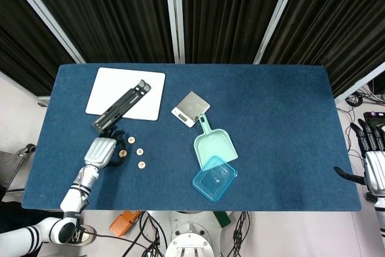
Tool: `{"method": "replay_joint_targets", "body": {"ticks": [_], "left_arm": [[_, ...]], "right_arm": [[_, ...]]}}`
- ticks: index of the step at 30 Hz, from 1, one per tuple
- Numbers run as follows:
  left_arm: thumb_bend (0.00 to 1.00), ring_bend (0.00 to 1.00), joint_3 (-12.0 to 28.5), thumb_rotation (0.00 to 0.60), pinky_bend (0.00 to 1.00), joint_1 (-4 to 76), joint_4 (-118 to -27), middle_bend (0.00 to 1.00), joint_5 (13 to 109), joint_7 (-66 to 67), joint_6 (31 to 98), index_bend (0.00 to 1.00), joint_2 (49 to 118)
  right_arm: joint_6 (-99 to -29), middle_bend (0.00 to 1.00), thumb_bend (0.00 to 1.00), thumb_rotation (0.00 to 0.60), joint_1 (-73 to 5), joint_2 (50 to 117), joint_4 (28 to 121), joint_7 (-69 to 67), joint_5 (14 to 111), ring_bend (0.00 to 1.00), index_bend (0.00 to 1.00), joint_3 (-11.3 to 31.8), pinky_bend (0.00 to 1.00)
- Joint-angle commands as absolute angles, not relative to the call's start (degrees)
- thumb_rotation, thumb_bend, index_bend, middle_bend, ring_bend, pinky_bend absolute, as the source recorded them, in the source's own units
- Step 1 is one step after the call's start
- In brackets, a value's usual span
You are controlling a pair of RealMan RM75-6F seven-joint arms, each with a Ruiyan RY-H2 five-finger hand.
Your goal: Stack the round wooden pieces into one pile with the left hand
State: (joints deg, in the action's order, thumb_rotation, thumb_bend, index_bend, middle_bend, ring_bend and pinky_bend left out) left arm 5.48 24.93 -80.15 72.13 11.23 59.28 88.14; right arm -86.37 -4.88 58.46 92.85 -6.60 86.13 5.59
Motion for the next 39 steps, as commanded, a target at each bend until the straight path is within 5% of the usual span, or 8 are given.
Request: {"method": "replay_joint_targets", "body": {"ticks": [1, 39], "left_arm": [[0.35, 0.01, 5.4, 0.600, 0.03, 24.9, -80.1, 0.17, 72.0, 11.1, 59.4, 0.53, 88.2], [0.32, 0.00, 5.2, 0.600, 0.03, 24.7, -84.0, 0.15, 72.9, 11.4, 63.5, 0.42, 87.0]], "right_arm": [[-86.4, 0.03, 0.03, 0.600, -4.9, 58.5, 92.8, -6.7, 86.1, 0.00, 0.00, 5.6, 0.06], [-86.7, 0.03, 0.03, 0.600, -4.4, 58.4, 92.5, -7.7, 85.9, 0.00, 0.00, 5.6, 0.06]]}}
